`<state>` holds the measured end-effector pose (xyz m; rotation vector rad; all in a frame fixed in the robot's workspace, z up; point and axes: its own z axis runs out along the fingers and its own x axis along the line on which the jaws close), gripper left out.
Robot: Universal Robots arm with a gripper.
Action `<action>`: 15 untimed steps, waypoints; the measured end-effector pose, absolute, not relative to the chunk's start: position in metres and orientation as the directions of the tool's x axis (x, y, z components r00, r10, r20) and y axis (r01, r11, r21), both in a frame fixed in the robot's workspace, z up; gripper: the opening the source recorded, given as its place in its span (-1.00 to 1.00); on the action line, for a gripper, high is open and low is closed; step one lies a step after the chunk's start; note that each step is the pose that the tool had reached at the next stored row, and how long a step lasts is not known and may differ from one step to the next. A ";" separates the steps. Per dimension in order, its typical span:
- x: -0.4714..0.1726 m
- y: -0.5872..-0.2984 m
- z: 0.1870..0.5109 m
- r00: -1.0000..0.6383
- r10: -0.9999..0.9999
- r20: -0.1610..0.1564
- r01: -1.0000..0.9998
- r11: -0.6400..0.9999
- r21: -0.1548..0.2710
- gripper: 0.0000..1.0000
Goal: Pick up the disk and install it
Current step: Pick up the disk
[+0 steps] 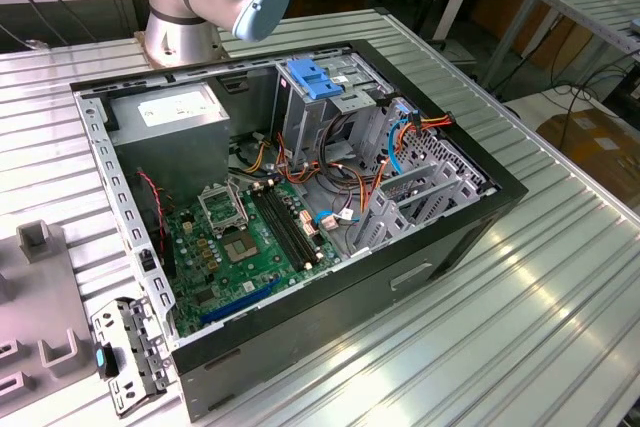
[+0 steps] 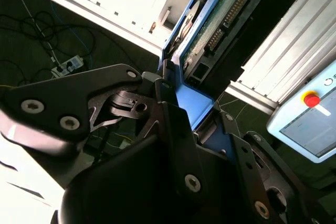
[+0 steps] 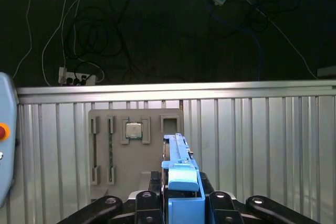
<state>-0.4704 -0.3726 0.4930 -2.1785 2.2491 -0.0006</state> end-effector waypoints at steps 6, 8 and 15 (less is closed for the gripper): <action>-0.467 -0.373 0.493 -0.032 -0.999 -0.007 -0.999 0.032 -0.007 -0.26; -0.466 -0.373 0.493 -0.032 -0.999 -0.007 -0.999 0.032 -0.007 -0.26; -0.437 -0.373 0.493 -0.032 -0.999 -0.007 -0.999 0.032 -0.007 -0.26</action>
